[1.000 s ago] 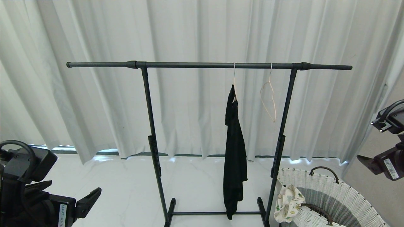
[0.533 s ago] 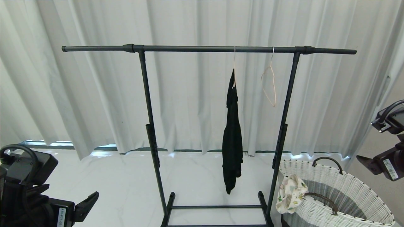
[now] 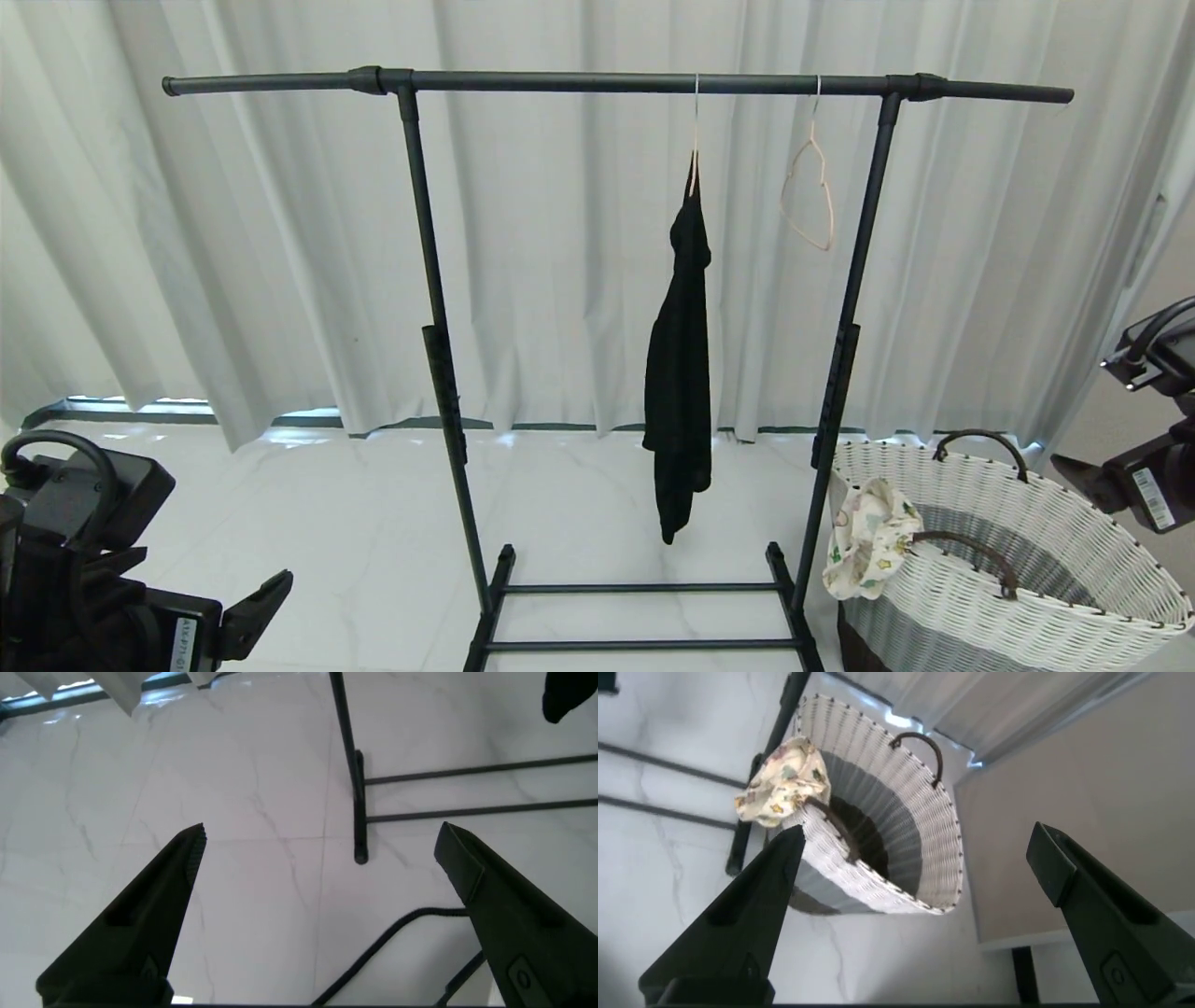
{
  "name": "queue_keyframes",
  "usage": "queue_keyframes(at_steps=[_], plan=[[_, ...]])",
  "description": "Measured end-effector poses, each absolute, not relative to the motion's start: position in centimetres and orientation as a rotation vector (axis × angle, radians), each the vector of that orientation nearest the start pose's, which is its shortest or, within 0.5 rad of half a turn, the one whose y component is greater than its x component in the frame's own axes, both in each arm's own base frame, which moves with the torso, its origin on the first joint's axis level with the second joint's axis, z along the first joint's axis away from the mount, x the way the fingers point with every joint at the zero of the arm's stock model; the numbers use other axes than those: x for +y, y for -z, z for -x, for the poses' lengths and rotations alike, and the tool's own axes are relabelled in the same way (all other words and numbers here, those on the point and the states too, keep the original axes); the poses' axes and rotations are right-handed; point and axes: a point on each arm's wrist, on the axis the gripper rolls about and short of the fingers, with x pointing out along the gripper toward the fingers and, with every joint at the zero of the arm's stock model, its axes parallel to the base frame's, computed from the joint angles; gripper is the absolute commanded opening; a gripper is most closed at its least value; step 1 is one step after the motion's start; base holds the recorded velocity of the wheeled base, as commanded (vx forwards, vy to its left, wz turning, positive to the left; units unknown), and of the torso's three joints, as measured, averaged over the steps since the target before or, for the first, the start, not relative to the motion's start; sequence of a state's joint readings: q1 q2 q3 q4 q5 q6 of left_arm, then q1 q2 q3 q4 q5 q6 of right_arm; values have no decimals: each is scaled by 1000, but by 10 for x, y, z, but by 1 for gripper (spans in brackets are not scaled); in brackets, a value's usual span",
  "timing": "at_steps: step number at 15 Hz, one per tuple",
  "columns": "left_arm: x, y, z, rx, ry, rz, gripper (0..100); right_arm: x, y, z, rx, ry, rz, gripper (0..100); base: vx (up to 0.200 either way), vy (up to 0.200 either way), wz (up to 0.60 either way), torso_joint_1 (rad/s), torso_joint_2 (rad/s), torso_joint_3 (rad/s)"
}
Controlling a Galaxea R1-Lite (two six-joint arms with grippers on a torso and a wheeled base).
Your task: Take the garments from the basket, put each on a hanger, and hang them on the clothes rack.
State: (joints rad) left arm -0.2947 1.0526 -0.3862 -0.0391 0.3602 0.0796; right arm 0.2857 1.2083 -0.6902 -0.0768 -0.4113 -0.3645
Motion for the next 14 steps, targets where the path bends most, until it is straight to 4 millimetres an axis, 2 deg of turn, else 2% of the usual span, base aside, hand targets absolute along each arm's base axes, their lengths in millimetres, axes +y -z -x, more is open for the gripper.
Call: queue_keyframes(at_steps=[3,9,14], plan=[[-26,-151,-112,600,-24,-323,100,42,-209,-169,393,-55,479,100,0,0,0,-37,70,68],[-26,-145,-101,591,26,-374,100,40,-198,-161,418,-87,480,100,0,-200,0,-2,11,10],[-25,-145,-98,583,23,-365,100,40,-197,-160,415,-137,469,100,0,0,0,0,0,0]])
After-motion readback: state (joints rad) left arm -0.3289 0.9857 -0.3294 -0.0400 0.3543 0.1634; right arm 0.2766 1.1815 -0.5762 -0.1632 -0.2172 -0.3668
